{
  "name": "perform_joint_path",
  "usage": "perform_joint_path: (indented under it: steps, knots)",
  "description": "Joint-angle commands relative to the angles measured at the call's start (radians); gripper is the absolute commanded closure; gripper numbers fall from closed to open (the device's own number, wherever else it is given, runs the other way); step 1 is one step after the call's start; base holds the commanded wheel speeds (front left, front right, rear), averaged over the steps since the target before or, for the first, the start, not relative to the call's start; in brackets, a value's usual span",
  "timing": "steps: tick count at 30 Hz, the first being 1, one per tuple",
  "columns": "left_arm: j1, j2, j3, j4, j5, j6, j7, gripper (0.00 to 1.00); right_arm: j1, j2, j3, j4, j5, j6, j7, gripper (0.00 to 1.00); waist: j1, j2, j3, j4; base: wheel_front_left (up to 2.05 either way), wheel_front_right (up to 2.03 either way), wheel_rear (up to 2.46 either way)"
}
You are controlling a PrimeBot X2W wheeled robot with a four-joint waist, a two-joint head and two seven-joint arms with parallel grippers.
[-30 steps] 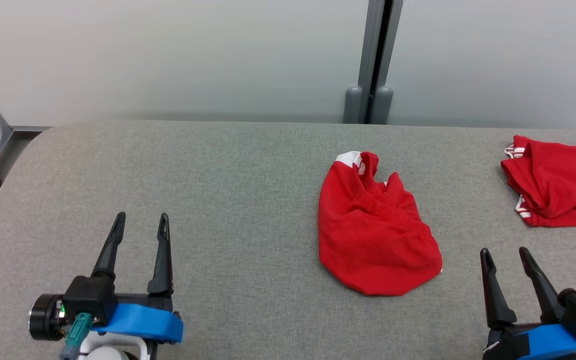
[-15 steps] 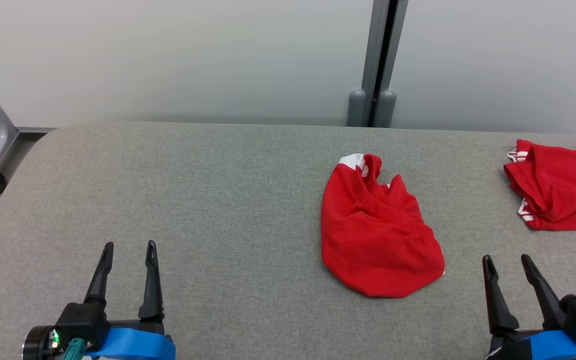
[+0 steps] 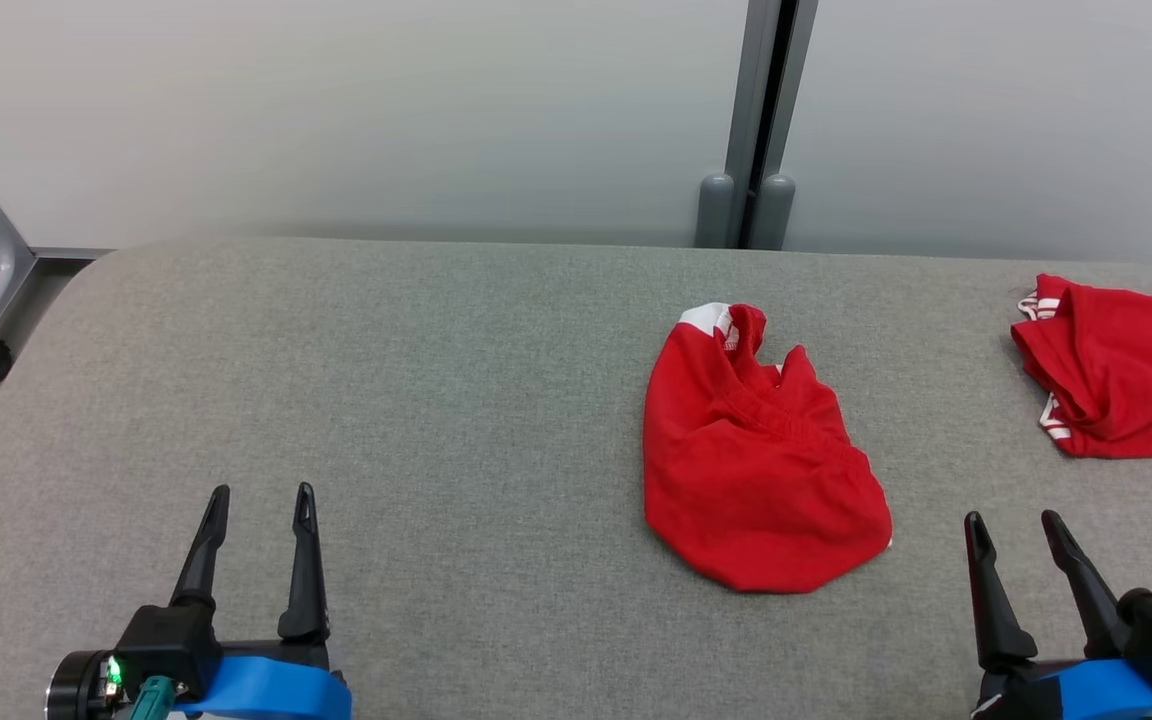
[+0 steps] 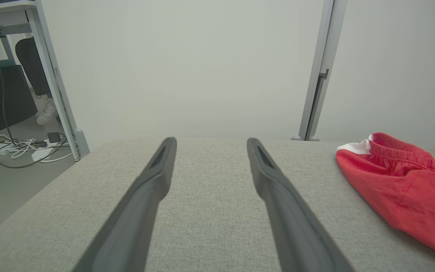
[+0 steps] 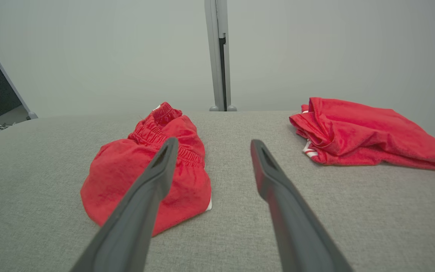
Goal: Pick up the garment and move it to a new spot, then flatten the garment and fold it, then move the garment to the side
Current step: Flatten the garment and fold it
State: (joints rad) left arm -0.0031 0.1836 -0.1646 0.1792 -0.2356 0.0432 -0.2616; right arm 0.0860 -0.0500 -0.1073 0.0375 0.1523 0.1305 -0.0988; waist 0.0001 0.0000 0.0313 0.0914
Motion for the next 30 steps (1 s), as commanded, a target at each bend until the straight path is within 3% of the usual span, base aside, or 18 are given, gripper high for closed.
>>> perform_joint_path:
  steps: [1,12,23,30]
  knots:
    - [-0.004,-0.003,0.008,0.000,0.007,-0.005,-0.005,0.00,-0.014,-0.001,-0.003,0.000,-0.007,0.001,-0.001,0.00,-0.0001,0.0000,0.004,0.001,0.00,0.00,0.00]
    - [-0.055,-0.030,0.012,0.003,0.037,-0.032,-0.005,0.00,-0.234,-0.008,0.032,0.059,-0.094,0.001,0.035,0.00,-0.0001,0.0000,0.063,0.040,0.00,0.00,0.00]
    - [-0.098,-0.068,0.031,0.009,0.056,-0.054,-0.005,0.00,-0.361,-0.074,0.020,0.389,-0.123,0.000,0.007,0.00,-0.0001,0.0000,0.154,0.094,0.00,0.00,0.00]
    - [-0.123,-0.083,0.036,0.019,0.069,-0.069,-0.005,0.00,-0.408,-0.076,0.028,0.567,-0.134,0.001,-0.026,0.00,-0.0001,0.0000,0.181,0.110,0.00,0.00,0.00]
